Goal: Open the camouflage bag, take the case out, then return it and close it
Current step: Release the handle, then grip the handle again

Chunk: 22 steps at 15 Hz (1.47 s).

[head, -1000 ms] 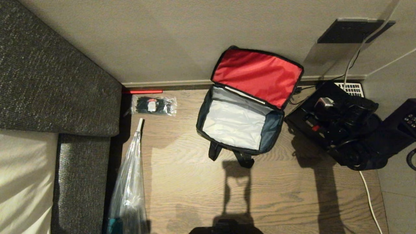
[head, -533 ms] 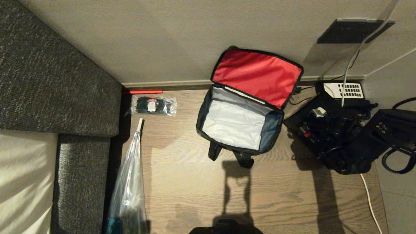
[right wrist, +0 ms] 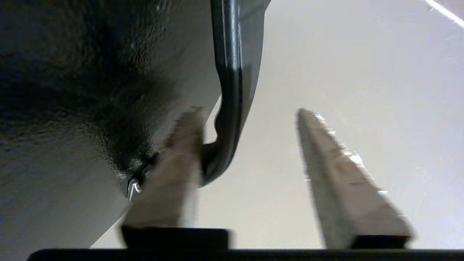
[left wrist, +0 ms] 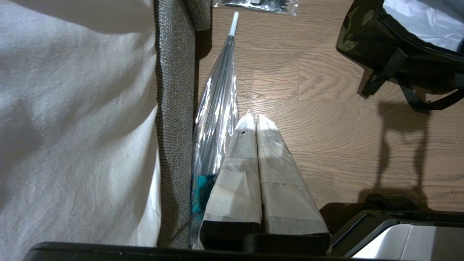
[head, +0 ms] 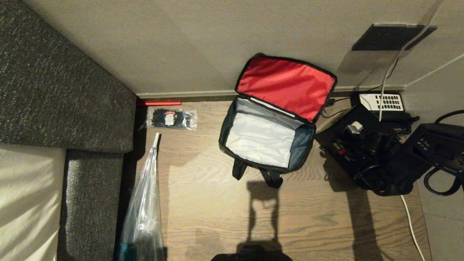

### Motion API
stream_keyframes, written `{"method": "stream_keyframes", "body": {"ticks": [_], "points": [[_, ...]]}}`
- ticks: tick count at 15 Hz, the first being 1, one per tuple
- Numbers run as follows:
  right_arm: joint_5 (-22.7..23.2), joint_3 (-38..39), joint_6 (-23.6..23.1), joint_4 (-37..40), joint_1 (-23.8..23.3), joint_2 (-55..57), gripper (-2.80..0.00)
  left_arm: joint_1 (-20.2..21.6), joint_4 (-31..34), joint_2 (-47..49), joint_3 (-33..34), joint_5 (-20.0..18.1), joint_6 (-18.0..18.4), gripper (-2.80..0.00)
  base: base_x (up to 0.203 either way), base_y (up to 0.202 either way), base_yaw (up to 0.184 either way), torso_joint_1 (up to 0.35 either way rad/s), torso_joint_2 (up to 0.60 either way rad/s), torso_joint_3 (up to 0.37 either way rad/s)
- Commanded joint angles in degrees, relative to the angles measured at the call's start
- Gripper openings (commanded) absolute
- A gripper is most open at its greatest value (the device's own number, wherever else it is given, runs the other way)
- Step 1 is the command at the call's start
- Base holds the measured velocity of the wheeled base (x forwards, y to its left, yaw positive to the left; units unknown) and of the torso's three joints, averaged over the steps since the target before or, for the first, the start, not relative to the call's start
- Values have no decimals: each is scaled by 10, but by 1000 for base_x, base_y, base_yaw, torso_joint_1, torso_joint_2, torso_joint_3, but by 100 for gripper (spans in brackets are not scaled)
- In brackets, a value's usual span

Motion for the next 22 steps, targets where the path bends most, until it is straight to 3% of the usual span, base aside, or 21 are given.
{"method": "stream_keyframes", "body": {"ticks": [1, 6, 8, 9, 12, 15, 21, 22], "points": [[0, 15, 0, 0, 6, 0, 0, 0, 0, -2, 0, 0, 0, -280, 0, 0, 0, 0, 0, 0], [14, 83, 63, 35, 72, -65, 0, 0, 0, -2, 0, 0, 0, -280, 0, 0, 0, 0, 0, 0], [14, 139, 120, 80, 115, -118, 0, 0, 0, -2, 0, 0, 0, -280, 0, 0, 0, 0, 0, 0], [14, 158, 138, 100, 125, -149, -280, 0, 0, -2, 0, 0, 0, -280, 0, 0, 0, 0, 0, 0], [17, 198, 161, 163, 137, -284, -280, 0, 0, -2, 0, 0, 0, -280, 0, 0, 0, 0, 0, 0], [57, 239, 178, 253, 138, -472, -280, 0, 0, -2, 0, 0, 0, -280, 0, 0, 0, 0, 0, 0], [135, 377, 321, 569, 126, -911, -280, 0, 0, -2, 0, 0, 0, -280, 0, 0, 0, 0, 0, 0], [156, 406, 364, 628, 117, -973, -280, 0, 0, -2, 0, 0, 0, -280, 0, 0, 0, 0, 0, 0]]}}
